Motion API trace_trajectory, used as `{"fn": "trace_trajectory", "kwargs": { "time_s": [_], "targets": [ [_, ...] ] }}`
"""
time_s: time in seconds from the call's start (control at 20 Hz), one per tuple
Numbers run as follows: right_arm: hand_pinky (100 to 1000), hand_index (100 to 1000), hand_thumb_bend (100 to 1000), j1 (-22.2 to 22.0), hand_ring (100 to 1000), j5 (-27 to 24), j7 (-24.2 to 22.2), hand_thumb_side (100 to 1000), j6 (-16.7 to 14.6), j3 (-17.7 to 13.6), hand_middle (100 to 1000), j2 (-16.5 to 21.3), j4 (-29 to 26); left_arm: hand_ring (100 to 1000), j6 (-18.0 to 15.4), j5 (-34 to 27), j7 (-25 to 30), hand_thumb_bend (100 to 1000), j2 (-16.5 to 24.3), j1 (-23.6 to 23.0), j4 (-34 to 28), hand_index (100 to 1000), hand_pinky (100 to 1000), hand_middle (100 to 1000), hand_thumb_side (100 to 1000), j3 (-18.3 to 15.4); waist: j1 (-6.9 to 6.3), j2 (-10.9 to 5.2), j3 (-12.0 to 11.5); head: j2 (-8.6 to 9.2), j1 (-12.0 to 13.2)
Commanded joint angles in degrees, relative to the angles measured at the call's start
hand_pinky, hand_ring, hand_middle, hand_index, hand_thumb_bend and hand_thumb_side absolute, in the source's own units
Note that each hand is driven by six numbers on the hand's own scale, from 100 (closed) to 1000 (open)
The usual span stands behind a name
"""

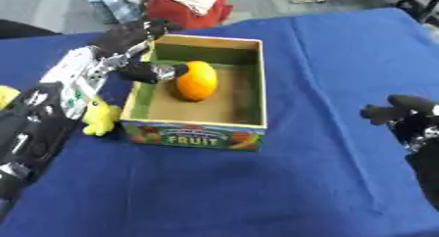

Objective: Pick up objects on the table and place them in the box.

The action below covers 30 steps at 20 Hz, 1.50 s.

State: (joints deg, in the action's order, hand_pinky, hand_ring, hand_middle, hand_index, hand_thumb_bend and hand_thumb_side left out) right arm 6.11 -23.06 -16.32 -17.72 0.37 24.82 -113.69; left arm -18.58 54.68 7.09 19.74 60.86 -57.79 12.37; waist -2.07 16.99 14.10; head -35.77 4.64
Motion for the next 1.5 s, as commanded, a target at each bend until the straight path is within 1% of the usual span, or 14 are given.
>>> {"fn": "trace_trajectory", "kwargs": {
  "time_s": [0.05, 0.2, 0.3, 0.55, 0.8, 1.05, 1.25, 1.5],
  "targets": [
    [950, 836, 100, 0.1, 781, 0.2, 0.4, 1000, 0.2, -0.6, 618, 0.9, -0.9, 831, 0.7, -3.6, 0.7, 482, 2.2, 0.8, -3.7, 980, 841, 867, 1000, -0.2, 0.20, -1.48, -0.2, -0.56, -0.5],
    [949, 837, 100, -0.2, 781, 0.0, 0.6, 1000, 0.2, -0.8, 619, 1.0, -0.9, 810, 1.6, -7.2, 1.1, 428, 3.2, 0.7, -6.9, 970, 824, 852, 1000, -0.1, 0.28, -1.89, -0.9, -0.82, -0.9],
    [949, 837, 100, -0.6, 781, 0.0, 0.8, 1000, 0.1, -1.1, 620, 1.1, -0.9, 802, 2.5, -10.0, 1.9, 415, 4.2, 0.4, -9.1, 964, 817, 847, 1000, -0.1, 0.40, -2.25, -1.4, -1.13, -1.3],
    [949, 837, 100, -2.4, 781, 0.2, 1.8, 1000, -0.2, -1.9, 621, 1.2, -0.9, 814, 4.8, -15.2, 4.7, 419, 9.2, -1.7, -15.9, 964, 827, 852, 1000, 0.1, 0.87, -3.47, -3.4, -2.00, -2.4],
    [949, 837, 100, -4.2, 782, 0.8, 2.8, 1000, -0.9, -2.5, 622, 1.0, -0.9, 813, 6.5, -17.8, 8.1, 382, 13.8, -5.4, -20.4, 964, 825, 853, 1000, -0.4, 1.59, -4.51, -5.2, -2.53, -3.4],
    [948, 837, 100, -5.5, 782, 1.5, 3.5, 1000, -1.6, -2.8, 623, 0.6, -0.9, 812, 8.5, -20.3, 10.0, 295, 16.5, -8.0, -21.6, 973, 825, 856, 1000, -1.7, 2.29, -5.09, -6.3, -2.35, -3.8],
    [948, 837, 100, -6.1, 782, 2.0, 3.9, 1000, -1.9, -2.9, 623, 0.4, -0.9, 820, 9.9, -20.3, 11.5, 203, 18.2, -9.4, -20.3, 980, 831, 865, 1000, -2.5, 2.54, -5.22, -6.8, -2.17, -3.9],
    [949, 838, 100, -6.5, 783, 2.8, 4.4, 1000, -2.1, -3.0, 623, 0.0, -0.9, 834, 10.8, -17.4, 12.3, 106, 19.9, -10.9, -17.6, 985, 840, 875, 919, -3.4, 2.53, -5.16, -7.2, -1.67, -4.5]
  ]
}}
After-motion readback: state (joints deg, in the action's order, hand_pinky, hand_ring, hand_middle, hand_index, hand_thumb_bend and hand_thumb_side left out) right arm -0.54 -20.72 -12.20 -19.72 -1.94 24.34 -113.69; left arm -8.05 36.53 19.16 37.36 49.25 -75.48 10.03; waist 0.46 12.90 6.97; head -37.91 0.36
